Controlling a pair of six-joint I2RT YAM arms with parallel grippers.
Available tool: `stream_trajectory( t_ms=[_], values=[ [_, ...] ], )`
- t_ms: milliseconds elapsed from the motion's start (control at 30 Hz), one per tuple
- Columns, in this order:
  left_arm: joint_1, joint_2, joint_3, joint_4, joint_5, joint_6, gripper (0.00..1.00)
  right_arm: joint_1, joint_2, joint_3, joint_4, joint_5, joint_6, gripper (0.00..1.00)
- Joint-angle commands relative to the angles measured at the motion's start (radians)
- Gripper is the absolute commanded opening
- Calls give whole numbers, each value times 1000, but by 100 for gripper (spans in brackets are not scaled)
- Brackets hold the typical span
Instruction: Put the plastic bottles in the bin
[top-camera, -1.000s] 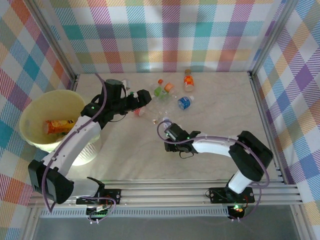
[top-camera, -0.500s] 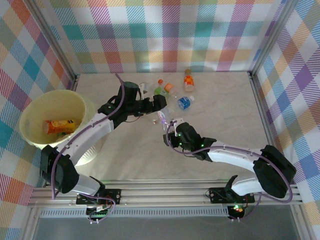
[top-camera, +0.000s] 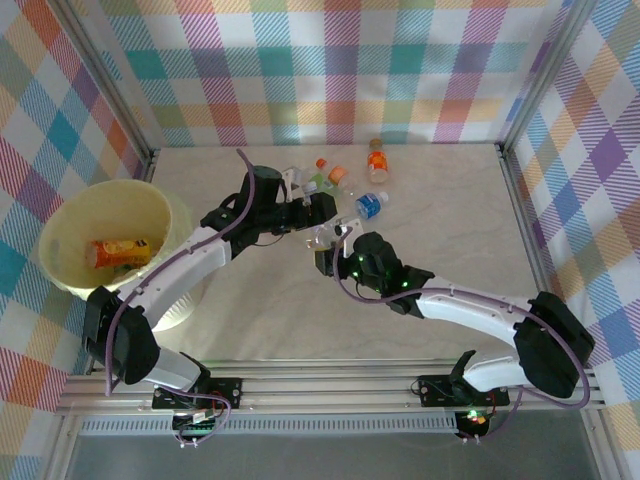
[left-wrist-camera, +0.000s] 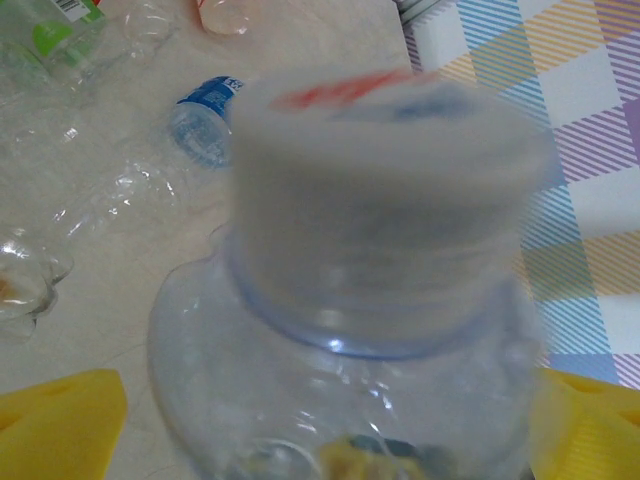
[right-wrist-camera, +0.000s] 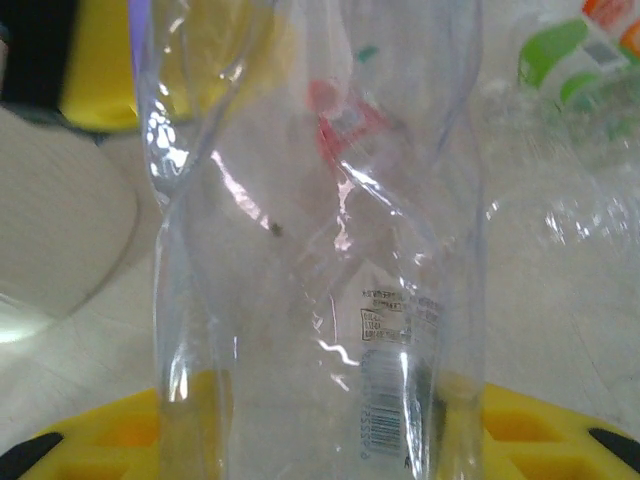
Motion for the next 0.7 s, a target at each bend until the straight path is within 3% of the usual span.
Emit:
stream_trajectory(
  t_ms=[0,133,267,400,667],
  values=[
    [-5,7,-15,8,-4,17,94,2,10,46,67,-46,-28,45],
    [-5,6,-11,12,-28,10,89,3,19,70,64,-98,-27,46],
    [-5,4,-14,29,-50,-4,77,2,29,89,63,-164,-16,49],
    [-5,2,-15,38,-83,-23,66,3,47,104,43,-233,-30,60],
    [-5,-7,-29,58,-107,-33,57,3,51,104,39,-255,-39,68]
  ],
)
